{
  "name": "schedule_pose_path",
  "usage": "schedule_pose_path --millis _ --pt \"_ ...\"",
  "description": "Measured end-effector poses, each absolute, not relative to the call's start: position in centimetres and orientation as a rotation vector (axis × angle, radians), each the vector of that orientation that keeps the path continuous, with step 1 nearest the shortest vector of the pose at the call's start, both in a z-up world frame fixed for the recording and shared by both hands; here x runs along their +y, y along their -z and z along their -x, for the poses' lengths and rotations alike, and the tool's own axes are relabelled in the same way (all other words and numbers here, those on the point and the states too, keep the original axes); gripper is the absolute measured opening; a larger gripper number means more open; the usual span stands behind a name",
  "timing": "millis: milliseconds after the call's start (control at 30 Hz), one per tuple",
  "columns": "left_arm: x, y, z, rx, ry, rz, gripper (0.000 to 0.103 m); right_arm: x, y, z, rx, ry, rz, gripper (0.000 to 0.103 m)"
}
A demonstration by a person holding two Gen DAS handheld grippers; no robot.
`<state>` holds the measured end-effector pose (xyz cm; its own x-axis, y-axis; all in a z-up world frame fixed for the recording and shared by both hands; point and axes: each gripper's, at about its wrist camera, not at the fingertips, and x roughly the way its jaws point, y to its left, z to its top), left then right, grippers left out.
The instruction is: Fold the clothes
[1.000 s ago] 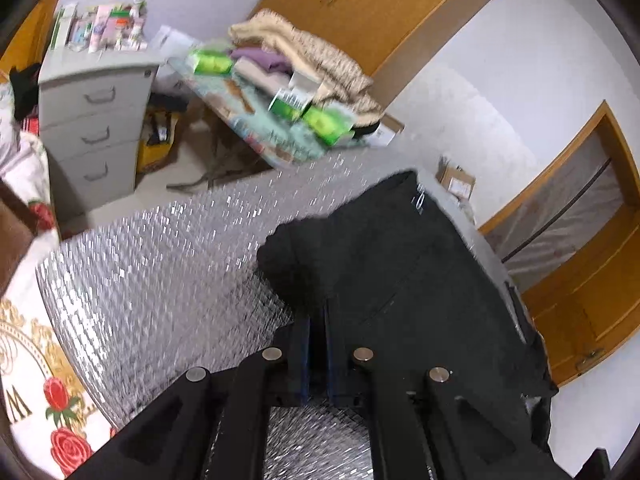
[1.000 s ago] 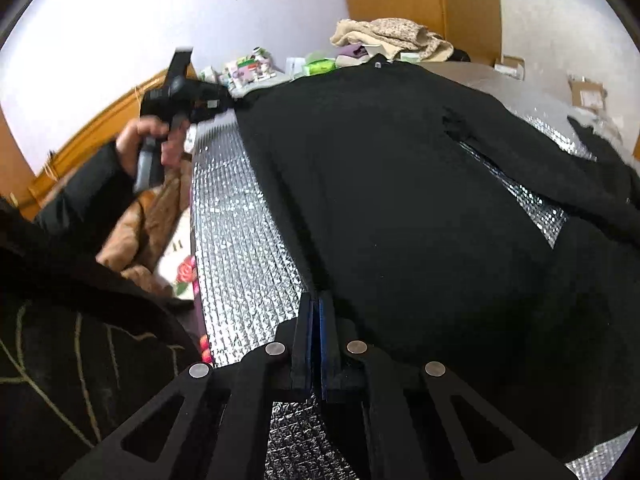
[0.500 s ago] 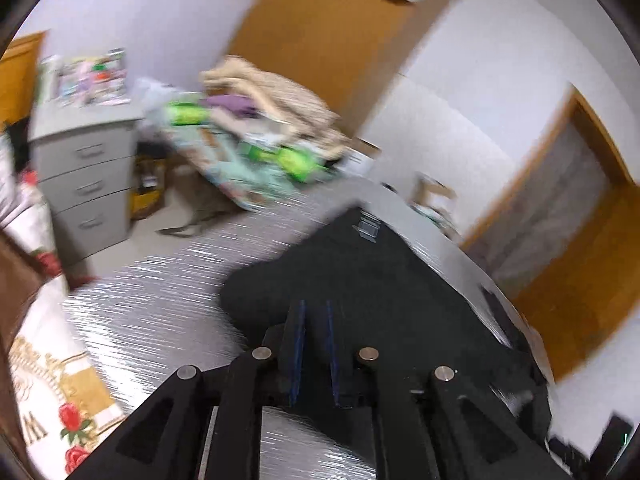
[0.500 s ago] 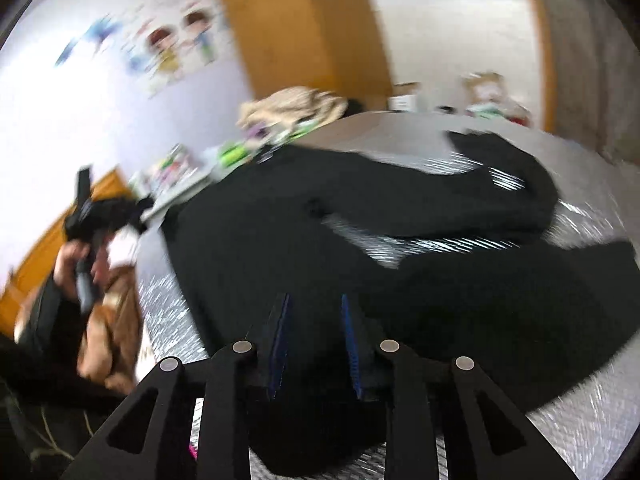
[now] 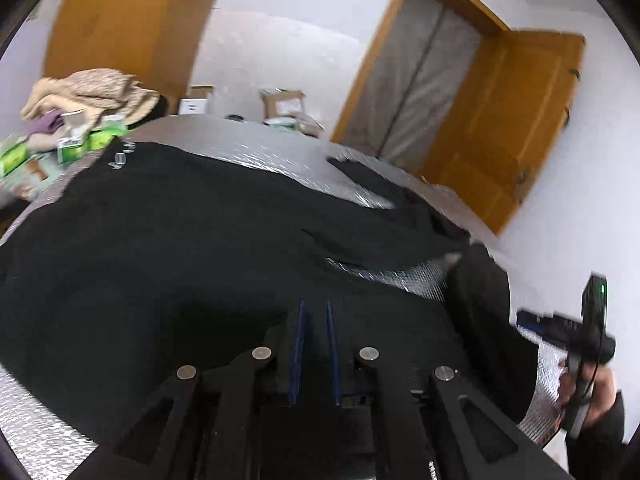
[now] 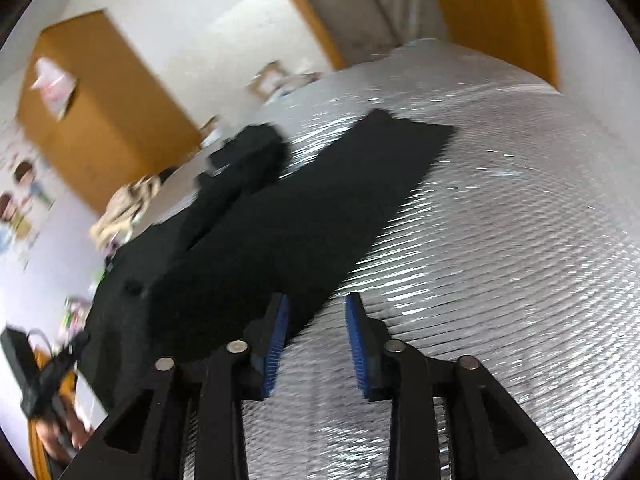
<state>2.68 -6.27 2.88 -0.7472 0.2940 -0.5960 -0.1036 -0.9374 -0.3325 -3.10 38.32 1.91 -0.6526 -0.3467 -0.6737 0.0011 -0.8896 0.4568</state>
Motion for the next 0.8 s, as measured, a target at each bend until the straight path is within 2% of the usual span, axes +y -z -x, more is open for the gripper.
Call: schedule_pose_path --millis 100,400,500,800 --pt "-5.3 -1.9 -2.3 -0.384 -2.702 1.05 0.011 38.4 -1.8 4.0 -0.644 2.632 -1.216 0.039" --pt "-3.5 0.1 -2.5 -0.276 -2.709 1.156 0.012 35.7 -1.8 7.1 -0.438 2.742 -1.304 0.041" --pt "-3.5 0.2 -2.6 -0.279 -2.709 1.151 0.012 35.5 -1.5 7.4 -0.373 2.787 -1.324 0.006" --pt "-3.8 0.4 -2.0 -0.329 -2.693 1.141 0.012 40.7 -1.6 3.5 -0.564 2.858 -1.265 0.004"
